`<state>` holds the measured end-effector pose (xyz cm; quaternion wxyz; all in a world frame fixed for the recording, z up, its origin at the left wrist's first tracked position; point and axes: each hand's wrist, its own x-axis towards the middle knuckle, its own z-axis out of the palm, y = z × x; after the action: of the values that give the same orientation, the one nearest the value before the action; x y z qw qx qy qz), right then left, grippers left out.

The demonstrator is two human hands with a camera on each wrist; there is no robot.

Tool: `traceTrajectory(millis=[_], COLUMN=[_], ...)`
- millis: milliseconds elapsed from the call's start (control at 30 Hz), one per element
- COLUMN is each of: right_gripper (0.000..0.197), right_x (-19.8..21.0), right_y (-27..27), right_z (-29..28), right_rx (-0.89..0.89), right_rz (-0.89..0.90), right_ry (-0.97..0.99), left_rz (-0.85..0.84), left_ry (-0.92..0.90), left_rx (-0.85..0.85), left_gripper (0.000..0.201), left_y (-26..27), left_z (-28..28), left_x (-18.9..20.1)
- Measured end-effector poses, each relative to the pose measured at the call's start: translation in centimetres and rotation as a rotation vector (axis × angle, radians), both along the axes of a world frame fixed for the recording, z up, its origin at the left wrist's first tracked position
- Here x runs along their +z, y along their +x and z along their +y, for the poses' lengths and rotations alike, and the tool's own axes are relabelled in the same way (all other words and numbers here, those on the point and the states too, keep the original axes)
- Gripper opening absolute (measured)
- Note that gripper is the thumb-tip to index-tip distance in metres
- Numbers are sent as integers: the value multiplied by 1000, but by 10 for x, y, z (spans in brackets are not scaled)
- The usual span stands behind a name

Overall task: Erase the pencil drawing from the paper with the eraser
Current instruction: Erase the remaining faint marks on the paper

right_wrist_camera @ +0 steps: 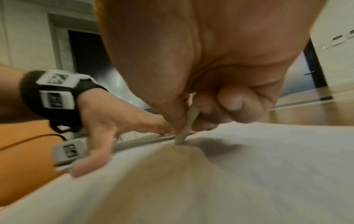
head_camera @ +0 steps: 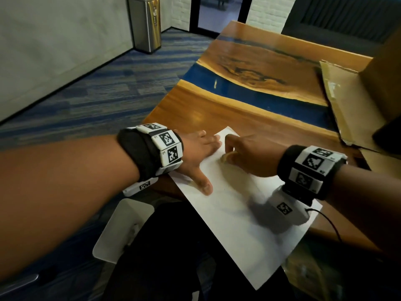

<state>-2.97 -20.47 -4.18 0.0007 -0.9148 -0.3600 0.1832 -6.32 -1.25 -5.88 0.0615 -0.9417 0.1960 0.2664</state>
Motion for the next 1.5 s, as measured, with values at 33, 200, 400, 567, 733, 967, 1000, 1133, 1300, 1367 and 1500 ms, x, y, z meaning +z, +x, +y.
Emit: traceTrajectory(millis=[33, 200, 400, 567, 733, 967, 1000, 1133, 1300, 1367, 1500], right_gripper=[9, 14, 12, 11, 13, 11, 11, 19, 13, 11, 11], right_x=[2, 8, 3, 4, 5, 2, 2, 6, 3, 4, 4], right_y=[-5, 2, -6, 17, 4, 11, 6, 18, 1, 4, 9], right_z=[1, 5, 0, 2, 5, 8, 8, 6, 4, 1, -3], right_rx=[59, -1, 176, 11, 190, 107, 148, 18, 226, 175, 60], right_rz=[56, 16, 160, -101, 109, 4, 61, -85, 182, 169, -54], right_ry=[-15, -15, -11, -6, -29, -30, -50, -66, -66, -61, -29], left_rz=[1, 14, 37, 38, 44, 38, 45, 26, 38, 36, 27], left_ry=[-2, -5, 5, 10, -20, -27, -25, -2, -7, 15, 20], left_rx=[14, 20, 57, 38, 54, 48, 53, 31, 58, 41, 42], left_gripper=[135, 137, 138, 136, 136, 134, 133, 135, 135, 135, 135], left_y=[0, 4, 6, 6, 6, 5, 4, 4, 4, 5, 5], left_z=[0, -1, -1, -2, 0, 0, 0, -2, -1, -2, -2], left_x=[1, 2, 2, 0, 0, 1, 1, 2, 3, 2, 2])
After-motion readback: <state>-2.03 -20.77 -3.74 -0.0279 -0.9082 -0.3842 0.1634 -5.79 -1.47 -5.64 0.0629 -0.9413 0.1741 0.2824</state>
